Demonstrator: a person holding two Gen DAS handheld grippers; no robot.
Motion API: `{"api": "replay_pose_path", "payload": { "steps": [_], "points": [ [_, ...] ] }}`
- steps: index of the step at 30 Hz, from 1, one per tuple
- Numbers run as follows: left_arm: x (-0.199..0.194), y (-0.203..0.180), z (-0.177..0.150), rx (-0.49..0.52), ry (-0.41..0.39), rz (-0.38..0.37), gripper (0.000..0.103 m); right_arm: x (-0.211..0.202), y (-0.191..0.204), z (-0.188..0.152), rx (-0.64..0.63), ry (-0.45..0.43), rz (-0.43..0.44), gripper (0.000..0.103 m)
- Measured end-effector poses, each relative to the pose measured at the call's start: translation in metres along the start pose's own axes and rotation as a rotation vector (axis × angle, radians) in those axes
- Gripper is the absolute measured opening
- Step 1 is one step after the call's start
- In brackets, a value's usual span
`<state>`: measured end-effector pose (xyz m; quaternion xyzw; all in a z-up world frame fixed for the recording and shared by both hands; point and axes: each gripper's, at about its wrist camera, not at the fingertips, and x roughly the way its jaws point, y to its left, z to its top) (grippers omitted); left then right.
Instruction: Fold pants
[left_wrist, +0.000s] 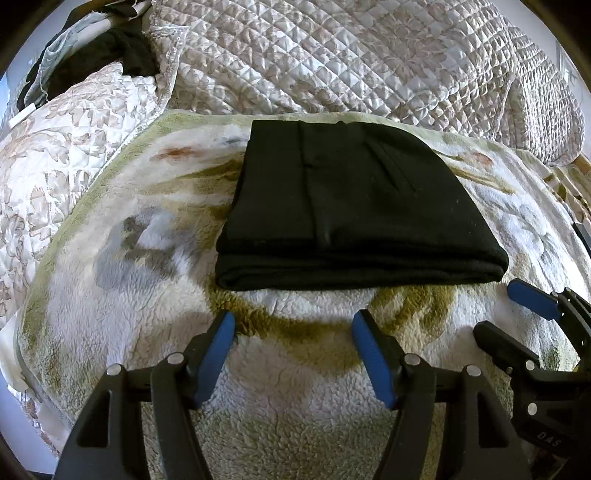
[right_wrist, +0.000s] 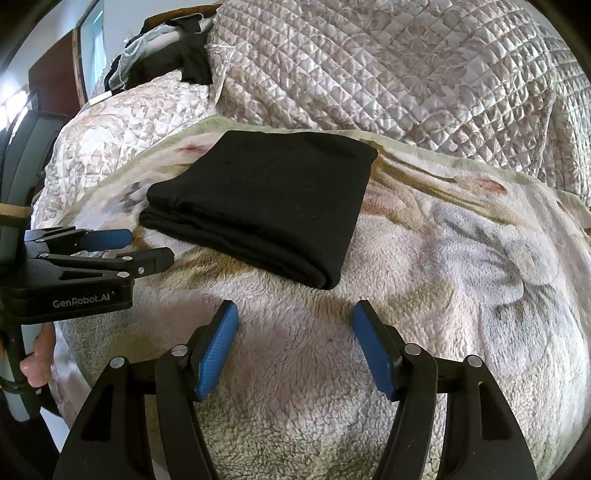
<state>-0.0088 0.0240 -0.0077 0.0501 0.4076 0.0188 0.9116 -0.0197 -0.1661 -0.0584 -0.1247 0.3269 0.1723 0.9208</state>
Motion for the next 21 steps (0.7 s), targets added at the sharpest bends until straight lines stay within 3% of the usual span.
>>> {"api": "replay_pose_path", "payload": {
  "steps": [17, 21],
  "points": [
    [0.0008, -0.0004, -0.0003, 0.005, -0.002, 0.005, 0.07, -0.0001, -0.0005, -0.0011, 0.005, -0.002, 0.003, 0.066],
    [0.0013, -0.0001, -0.0002, 0.007, -0.002, 0.006, 0.071, 0.001, 0.0022, -0.0003, 0.007, -0.002, 0.023, 0.071]
  ]
}}
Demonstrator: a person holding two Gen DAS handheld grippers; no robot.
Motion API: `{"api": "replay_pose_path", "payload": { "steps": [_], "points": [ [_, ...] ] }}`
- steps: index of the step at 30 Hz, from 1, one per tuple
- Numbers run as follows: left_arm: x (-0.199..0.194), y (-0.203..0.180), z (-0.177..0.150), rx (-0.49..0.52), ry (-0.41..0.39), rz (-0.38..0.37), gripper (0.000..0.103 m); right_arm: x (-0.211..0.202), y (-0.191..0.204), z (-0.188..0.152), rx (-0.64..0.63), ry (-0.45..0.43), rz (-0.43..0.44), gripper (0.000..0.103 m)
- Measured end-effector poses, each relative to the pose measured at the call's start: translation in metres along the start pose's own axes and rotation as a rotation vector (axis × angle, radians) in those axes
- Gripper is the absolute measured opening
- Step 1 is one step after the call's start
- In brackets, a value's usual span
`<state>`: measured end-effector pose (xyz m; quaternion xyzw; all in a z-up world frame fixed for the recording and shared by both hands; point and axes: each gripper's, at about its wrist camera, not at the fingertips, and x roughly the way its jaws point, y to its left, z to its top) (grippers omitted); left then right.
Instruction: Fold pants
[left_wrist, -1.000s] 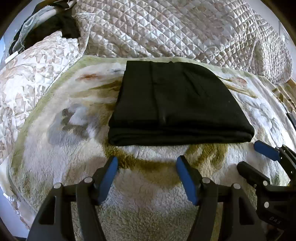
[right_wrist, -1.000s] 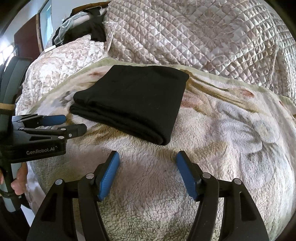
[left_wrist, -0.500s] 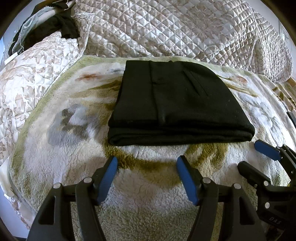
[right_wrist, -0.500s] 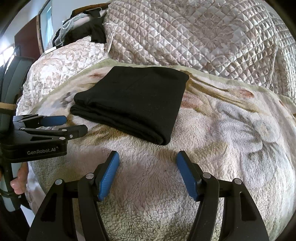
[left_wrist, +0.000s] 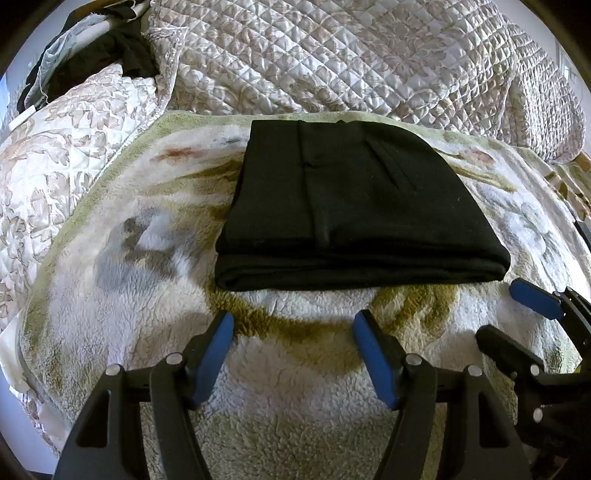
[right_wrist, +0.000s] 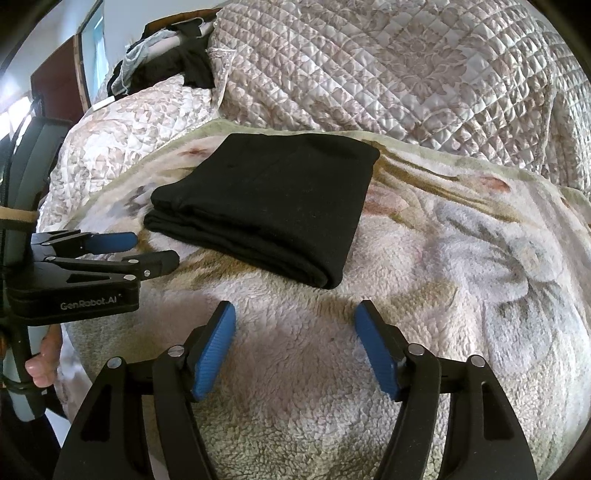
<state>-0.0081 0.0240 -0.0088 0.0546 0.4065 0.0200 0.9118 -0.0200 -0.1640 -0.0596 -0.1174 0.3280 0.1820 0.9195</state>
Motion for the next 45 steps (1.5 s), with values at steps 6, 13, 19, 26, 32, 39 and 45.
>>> {"api": "replay_pose_path", "payload": {
  "steps": [6, 13, 19, 26, 32, 39, 45],
  "points": [
    [0.0, 0.001, 0.0, 0.002, 0.0, 0.0, 0.071, 0.0, 0.0, 0.0, 0.003, -0.001, 0.001, 0.072],
    [0.001, 0.0, -0.001, 0.004, -0.001, 0.003, 0.071, 0.0, -0.001, -0.001, 0.005, -0.002, 0.001, 0.072],
    [0.001, 0.001, -0.001, 0.006, -0.002, 0.004, 0.071, 0.0, -0.001, -0.001, 0.006, -0.002, 0.0, 0.072],
    [0.001, 0.001, -0.001, 0.007, -0.002, 0.006, 0.071, 0.0, -0.001, -0.001, 0.007, -0.003, 0.001, 0.072],
    [0.001, 0.001, -0.001, 0.01, -0.003, 0.007, 0.071, 0.001, 0.0, 0.0, 0.009, -0.004, 0.002, 0.073],
    [0.002, 0.001, -0.001, 0.013, -0.004, 0.008, 0.071, 0.001, 0.002, 0.001, 0.007, -0.001, 0.025, 0.078],
    [0.002, 0.001, -0.001, 0.014, -0.005, 0.01, 0.071, 0.006, 0.014, 0.003, -0.024, 0.008, -0.006, 0.081]
  ]
}}
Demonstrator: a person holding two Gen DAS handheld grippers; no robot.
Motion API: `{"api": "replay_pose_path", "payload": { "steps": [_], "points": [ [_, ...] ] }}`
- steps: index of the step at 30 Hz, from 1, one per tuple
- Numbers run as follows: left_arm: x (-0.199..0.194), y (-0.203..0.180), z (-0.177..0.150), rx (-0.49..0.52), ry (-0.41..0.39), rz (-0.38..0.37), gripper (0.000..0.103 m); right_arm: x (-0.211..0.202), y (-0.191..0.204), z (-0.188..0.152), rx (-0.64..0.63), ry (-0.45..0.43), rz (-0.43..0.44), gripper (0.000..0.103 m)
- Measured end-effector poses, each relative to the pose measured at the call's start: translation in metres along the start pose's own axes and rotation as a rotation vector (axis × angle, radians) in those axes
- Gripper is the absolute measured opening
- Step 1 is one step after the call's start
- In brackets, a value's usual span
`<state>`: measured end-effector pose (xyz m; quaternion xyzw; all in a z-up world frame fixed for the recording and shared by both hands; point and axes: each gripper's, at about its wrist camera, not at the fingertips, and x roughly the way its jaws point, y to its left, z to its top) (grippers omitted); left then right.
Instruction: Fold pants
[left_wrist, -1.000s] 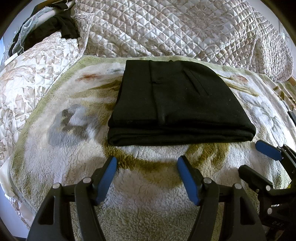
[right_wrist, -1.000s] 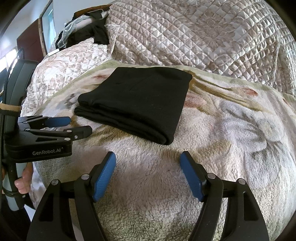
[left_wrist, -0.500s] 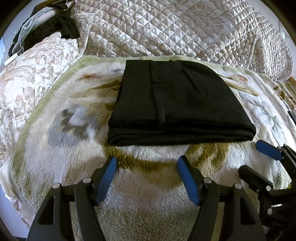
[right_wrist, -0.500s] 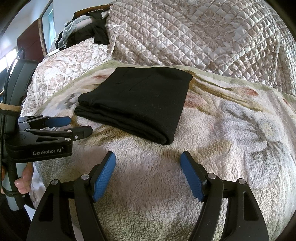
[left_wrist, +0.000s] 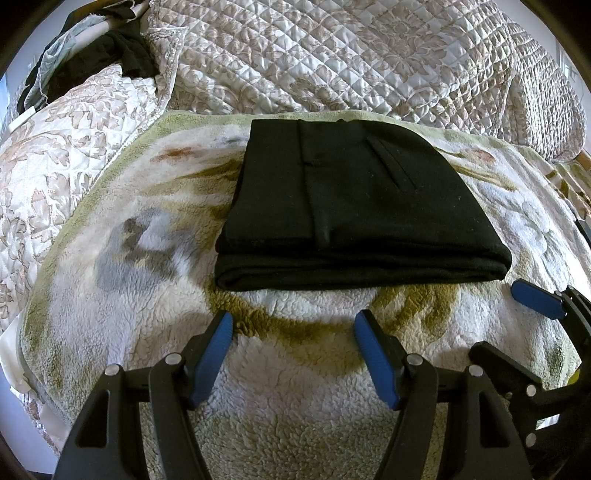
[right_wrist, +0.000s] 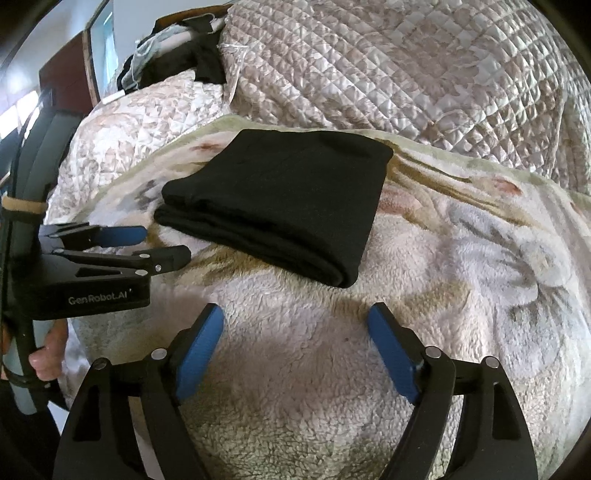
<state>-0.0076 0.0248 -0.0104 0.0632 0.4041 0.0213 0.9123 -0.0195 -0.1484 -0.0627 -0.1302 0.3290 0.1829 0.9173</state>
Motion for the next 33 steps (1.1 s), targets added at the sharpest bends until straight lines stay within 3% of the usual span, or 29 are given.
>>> {"api": "replay_pose_path", "payload": {
  "steps": [33],
  "points": [
    [0.0016, 0.0028, -0.0006, 0.004, 0.002, 0.004, 0.071, -0.002, -0.003, -0.0015, 0.008, -0.002, 0.004, 0.081]
  ]
}}
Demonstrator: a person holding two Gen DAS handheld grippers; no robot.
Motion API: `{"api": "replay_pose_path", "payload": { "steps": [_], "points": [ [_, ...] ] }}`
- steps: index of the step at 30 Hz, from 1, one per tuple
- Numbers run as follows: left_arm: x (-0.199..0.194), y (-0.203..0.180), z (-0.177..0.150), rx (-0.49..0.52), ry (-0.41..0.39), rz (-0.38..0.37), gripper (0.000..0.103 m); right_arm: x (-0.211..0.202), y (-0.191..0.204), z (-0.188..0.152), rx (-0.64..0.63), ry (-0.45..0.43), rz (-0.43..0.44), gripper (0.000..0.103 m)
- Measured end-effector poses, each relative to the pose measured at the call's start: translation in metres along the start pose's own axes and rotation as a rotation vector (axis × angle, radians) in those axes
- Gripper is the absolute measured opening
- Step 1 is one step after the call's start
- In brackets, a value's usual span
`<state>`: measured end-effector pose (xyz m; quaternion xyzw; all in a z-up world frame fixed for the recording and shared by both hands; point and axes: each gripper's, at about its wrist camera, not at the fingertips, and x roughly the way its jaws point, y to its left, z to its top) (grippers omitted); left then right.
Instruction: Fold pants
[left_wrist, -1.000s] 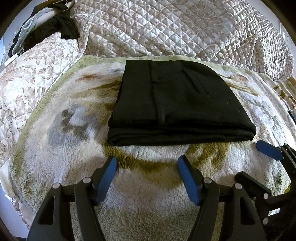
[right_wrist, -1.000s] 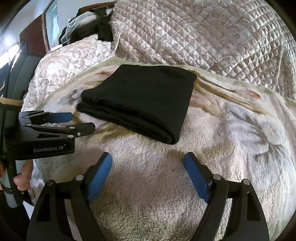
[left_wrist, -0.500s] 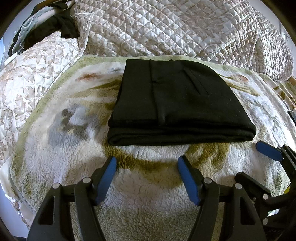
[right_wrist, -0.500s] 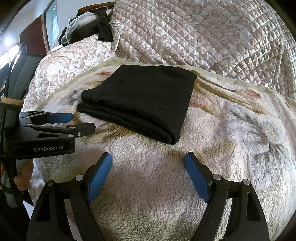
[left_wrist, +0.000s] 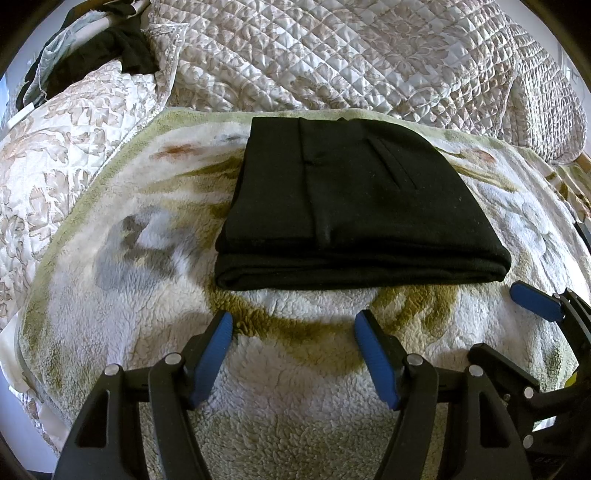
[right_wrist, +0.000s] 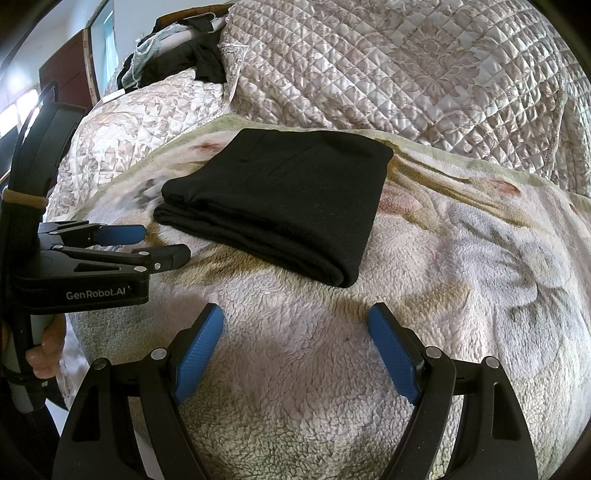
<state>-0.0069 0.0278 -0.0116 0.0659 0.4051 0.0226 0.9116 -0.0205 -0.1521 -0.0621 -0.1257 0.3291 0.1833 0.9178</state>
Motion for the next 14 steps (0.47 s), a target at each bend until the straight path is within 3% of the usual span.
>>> {"api": "replay_pose_path", "payload": {
  "steps": [14],
  "points": [
    [0.0011, 0.0012, -0.0004, 0.0, 0.001, 0.0, 0.072, -0.0005, -0.0009, -0.0003, 0.0, 0.0, 0.001, 0.081]
  ]
}}
